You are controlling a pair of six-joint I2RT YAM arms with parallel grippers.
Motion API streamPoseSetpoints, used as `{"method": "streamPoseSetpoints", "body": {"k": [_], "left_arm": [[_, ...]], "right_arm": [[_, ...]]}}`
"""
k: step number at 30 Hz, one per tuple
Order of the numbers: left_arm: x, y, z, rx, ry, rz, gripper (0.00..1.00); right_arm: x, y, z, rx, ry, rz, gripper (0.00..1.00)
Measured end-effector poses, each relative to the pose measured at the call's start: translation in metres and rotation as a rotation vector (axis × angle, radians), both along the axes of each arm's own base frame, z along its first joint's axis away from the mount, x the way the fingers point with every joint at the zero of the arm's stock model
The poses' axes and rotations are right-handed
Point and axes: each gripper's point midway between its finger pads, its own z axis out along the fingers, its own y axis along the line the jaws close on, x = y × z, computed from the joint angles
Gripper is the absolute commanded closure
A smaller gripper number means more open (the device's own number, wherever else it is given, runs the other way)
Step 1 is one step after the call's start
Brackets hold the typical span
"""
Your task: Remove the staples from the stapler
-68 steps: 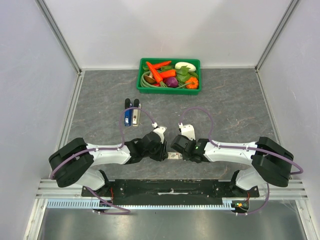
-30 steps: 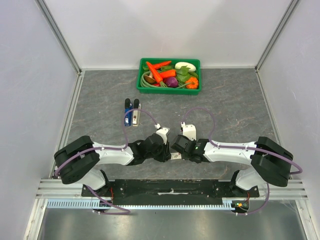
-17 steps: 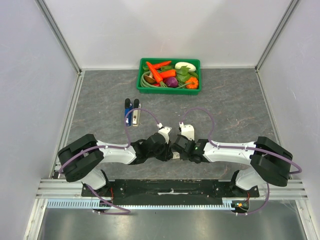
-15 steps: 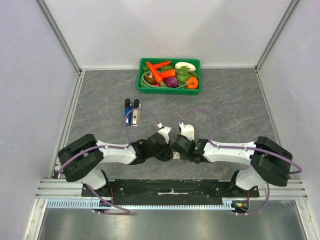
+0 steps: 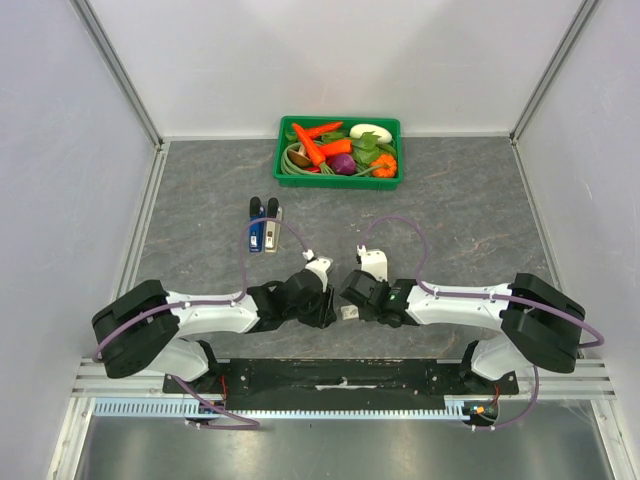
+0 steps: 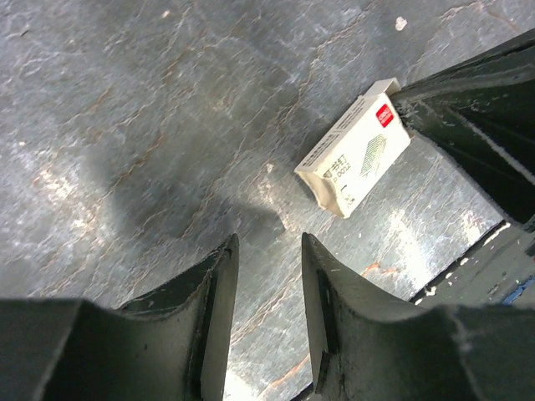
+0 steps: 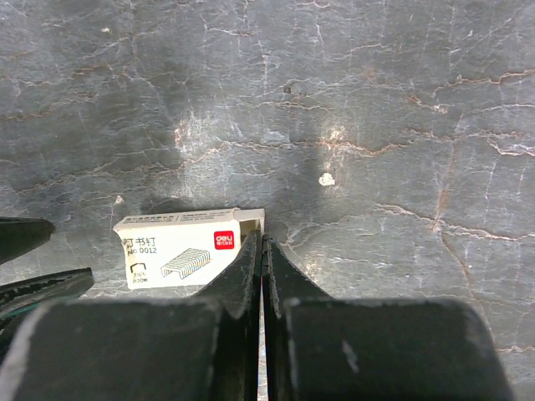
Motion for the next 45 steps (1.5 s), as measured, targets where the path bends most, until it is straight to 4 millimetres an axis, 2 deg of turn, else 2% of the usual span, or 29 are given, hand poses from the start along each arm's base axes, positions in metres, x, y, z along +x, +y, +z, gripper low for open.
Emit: {"method": "streamPoseSetpoints", "body": {"k": [2, 4, 7, 16, 22, 24, 28, 34, 41, 45], "left_arm": [[-0.001, 0.004, 0.000, 0.006, -0.002, 0.005, 0.56], [-0.002, 0.007, 0.000, 0.010, -0.001, 0.006, 0.56], [-0.004, 0.010, 0.000, 0.019, 0.004, 0.006, 0.56], [-0.006, 0.020, 0.000, 0.059, 0.009, 0.017, 0.56], [-0.002, 0.016, 0.008, 0.059, -0.002, 0.014, 0.57], [0.002, 0.010, 0.013, 0.049, -0.014, 0.010, 0.57], [0.007, 0.003, 0.016, 0.052, -0.025, 0.003, 0.65], [0.007, 0.004, -0.002, 0.107, -0.002, -0.007, 0.76], [0.015, -0.007, -0.005, 0.102, -0.013, -0.009, 0.89], [0.017, -0.014, -0.005, 0.091, -0.016, -0.015, 0.96]], "right_arm": [[0.000, 0.000, 0.000, 0.000, 0.000, 0.000, 1.00], [0.000, 0.000, 0.000, 0.001, 0.001, 0.000, 0.92], [-0.001, -0.001, 0.001, 0.001, 0.005, 0.002, 0.87], [-0.004, -0.003, 0.015, 0.018, -0.001, 0.006, 0.79], [-0.003, -0.005, 0.025, 0.024, -0.013, 0.002, 0.76], [-0.003, -0.008, 0.025, 0.016, -0.018, -0.001, 0.79], [-0.003, -0.011, 0.025, -0.003, -0.023, -0.001, 0.88], [-0.003, -0.014, 0.022, -0.025, -0.024, -0.001, 0.97], [-0.001, -0.017, 0.020, -0.043, -0.033, -0.008, 1.00], [-0.003, -0.022, 0.010, -0.066, -0.022, -0.008, 1.00]]}}
